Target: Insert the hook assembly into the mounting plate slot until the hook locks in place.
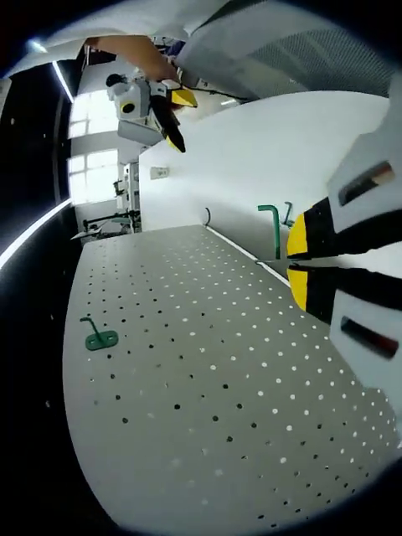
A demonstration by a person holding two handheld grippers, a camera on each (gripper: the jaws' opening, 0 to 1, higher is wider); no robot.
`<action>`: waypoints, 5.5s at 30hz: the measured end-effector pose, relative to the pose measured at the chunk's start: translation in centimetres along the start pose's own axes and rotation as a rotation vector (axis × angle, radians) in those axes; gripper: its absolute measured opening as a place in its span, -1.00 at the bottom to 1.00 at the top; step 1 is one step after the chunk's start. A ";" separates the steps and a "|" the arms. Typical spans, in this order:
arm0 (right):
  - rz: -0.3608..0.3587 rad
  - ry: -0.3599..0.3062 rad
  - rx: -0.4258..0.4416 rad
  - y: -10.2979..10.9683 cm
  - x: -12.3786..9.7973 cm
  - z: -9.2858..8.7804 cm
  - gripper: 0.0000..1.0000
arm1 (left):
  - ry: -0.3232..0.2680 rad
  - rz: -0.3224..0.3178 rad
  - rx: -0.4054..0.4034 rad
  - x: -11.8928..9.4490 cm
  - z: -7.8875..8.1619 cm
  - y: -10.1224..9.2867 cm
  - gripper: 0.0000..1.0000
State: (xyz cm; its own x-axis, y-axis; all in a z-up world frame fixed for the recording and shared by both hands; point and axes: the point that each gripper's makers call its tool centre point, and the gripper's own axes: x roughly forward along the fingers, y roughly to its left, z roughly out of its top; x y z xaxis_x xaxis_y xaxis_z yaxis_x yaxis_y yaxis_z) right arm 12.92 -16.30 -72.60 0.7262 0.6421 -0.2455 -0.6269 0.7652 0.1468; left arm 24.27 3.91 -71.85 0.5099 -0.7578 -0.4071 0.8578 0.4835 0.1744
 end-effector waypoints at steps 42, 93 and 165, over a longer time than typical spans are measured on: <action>0.016 -0.109 -0.002 1.2 -0.4 2.2 0.16 | -0.258 0.222 -0.243 -5.0 3.1 -2.3 -0.94; 0.242 -0.264 0.050 8.6 9.5 8.9 -0.07 | -0.289 0.187 -0.266 -1.7 5.9 -4.8 -0.95; 0.219 -0.257 0.095 9.6 13.0 10.5 -0.99 | -0.321 0.207 -0.326 -1.7 6.6 -5.0 -0.95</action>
State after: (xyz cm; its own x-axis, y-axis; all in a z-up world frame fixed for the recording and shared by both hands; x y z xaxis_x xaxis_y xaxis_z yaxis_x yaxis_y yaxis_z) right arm 19.29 -0.17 -64.36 0.6326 0.7729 0.0492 -0.7552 0.6014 0.2608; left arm 19.56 -0.06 -66.13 0.7056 -0.7031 -0.0882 0.6976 0.7111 -0.0875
